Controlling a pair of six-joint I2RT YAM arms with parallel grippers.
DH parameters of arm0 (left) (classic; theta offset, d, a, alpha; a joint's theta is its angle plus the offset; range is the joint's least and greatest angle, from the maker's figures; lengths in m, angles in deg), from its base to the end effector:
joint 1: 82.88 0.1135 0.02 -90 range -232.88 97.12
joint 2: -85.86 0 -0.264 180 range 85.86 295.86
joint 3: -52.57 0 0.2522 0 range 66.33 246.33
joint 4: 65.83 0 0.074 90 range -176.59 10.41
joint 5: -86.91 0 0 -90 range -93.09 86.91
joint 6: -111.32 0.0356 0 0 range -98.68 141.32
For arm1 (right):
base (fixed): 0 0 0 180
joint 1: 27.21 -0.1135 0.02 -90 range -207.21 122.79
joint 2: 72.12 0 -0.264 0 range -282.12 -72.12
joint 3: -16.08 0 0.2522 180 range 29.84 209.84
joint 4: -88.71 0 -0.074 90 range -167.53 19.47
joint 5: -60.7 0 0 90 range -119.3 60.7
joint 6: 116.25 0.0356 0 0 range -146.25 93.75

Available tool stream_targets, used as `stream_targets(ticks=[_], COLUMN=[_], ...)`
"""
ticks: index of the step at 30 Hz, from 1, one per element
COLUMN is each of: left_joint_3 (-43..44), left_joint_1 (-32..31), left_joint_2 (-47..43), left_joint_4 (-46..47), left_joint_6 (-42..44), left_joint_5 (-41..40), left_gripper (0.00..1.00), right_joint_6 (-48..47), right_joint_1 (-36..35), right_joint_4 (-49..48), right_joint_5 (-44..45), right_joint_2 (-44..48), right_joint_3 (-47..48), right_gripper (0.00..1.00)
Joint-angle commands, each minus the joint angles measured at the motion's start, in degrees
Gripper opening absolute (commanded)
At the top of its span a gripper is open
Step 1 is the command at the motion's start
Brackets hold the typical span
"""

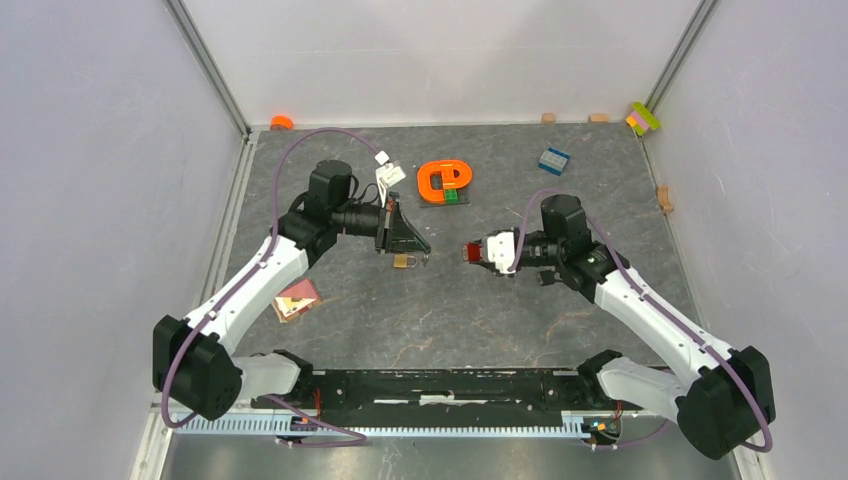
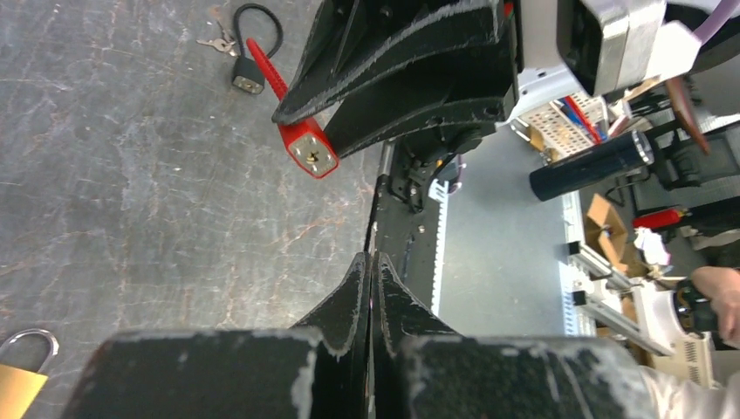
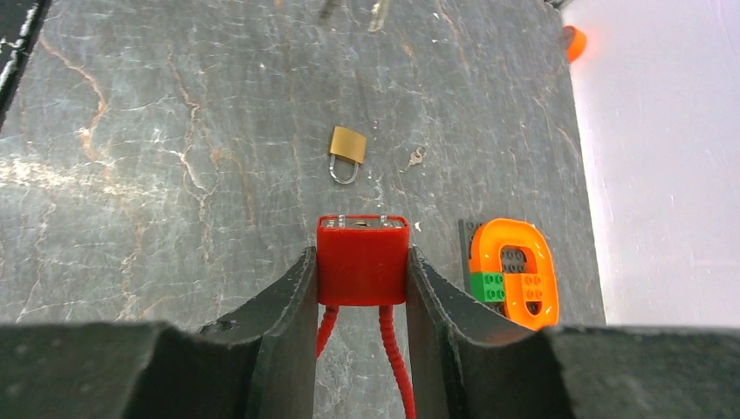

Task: Unlock with the key
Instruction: Pick up the lock from the center of the board.

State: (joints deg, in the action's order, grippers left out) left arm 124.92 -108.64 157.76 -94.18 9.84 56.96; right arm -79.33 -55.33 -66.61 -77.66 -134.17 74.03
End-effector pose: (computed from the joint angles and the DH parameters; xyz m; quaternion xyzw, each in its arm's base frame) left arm 0.2309 -0.1457 0.3235 0.3483 0.7039 -0.5488 0.2863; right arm 0.1933 0.1335 0.2817 -0.6693 0.4604 0.2438 0.5297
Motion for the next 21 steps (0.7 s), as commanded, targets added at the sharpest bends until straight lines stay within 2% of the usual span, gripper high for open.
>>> stream_targets(ticks=[1, 7, 11, 21], left_joint_3=[2.94, 2.94, 2.23, 3.00], left_joint_1=[-0.84, -3.42, -4.29, -4.70], left_joint_2=[0.86, 2.97, 4.12, 4.53], left_joint_4=[2.80, 4.57, 9.42, 10.80], left_joint_6=[-9.09, -14.84, -21.73, -25.34], left_joint_5=[3.01, 0.00, 1.29, 4.85], left_gripper=[0.02, 0.02, 0.02, 0.02], right_joint_6=[-5.78, -6.08, -7.41, -12.71], right_joint_1=[-0.13, -0.12, -0.18, -0.09], right_joint_4=[2.99, 4.68, 6.63, 14.34], right_joint_5=[-4.01, -7.18, -8.39, -13.21], right_joint_2=[1.98, 1.44, 1.52, -0.73], right_joint_3=[3.30, 4.97, 6.59, 10.95], right_gripper=[0.00, 0.00, 0.00, 0.00])
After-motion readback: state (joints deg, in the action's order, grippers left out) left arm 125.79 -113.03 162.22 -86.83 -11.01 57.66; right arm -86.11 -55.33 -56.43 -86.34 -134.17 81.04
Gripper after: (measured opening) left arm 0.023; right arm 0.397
